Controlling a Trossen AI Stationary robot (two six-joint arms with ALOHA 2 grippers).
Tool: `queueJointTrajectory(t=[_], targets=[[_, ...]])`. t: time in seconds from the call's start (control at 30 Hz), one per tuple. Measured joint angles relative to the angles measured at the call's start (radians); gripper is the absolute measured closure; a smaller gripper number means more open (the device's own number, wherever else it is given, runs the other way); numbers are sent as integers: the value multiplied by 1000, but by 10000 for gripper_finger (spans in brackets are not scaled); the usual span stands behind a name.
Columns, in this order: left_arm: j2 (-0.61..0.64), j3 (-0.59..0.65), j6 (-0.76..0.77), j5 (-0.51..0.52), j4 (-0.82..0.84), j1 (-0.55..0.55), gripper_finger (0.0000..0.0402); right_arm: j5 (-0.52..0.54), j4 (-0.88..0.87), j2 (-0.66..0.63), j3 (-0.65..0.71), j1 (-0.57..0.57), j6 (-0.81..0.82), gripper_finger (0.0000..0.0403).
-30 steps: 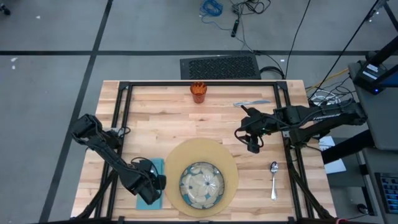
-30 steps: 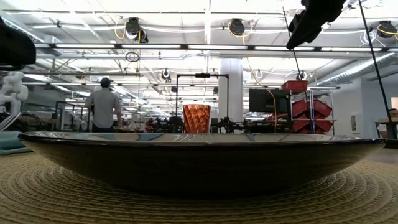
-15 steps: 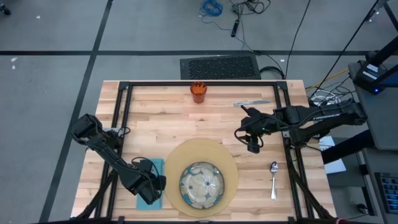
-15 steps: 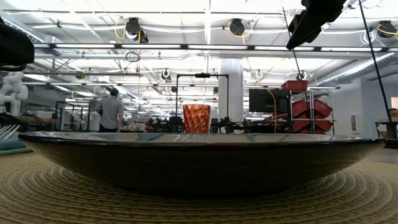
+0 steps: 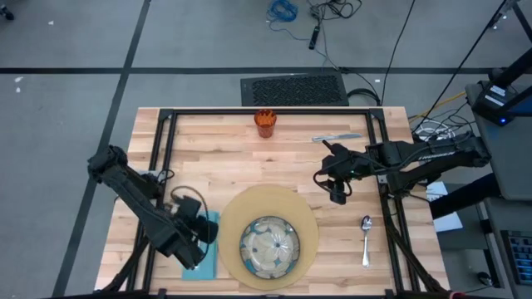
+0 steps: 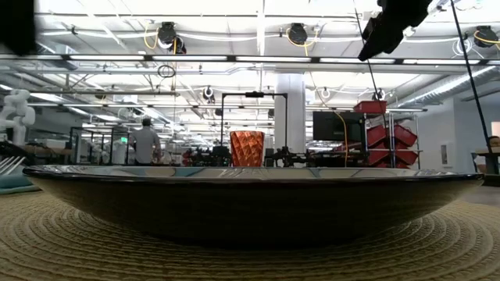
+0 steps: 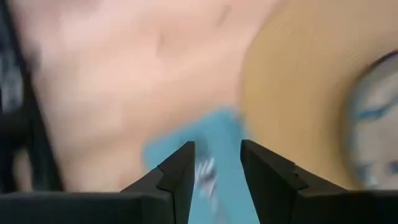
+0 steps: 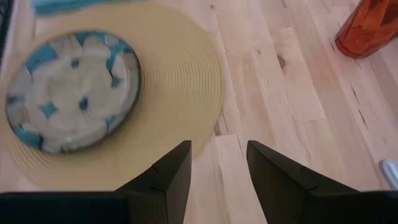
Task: Set table place
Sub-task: Put the silver knife in the middle right of the table
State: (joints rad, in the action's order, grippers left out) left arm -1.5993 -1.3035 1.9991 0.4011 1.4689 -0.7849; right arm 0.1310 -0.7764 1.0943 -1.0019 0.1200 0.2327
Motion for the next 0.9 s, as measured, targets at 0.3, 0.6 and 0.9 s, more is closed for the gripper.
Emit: queueJointTrajectory(t=[0.3, 0.6, 0.9], targets=[[15, 3, -339, 699, -70, 21, 284, -9, 8, 79, 0, 61, 196, 257], [13, 101, -580, 793, -129, 252, 284, 109, -294, 259, 0, 82, 515, 257], [13, 149, -1546, 449, -782, 557, 284, 134, -202, 291, 58, -357, 45, 273]])
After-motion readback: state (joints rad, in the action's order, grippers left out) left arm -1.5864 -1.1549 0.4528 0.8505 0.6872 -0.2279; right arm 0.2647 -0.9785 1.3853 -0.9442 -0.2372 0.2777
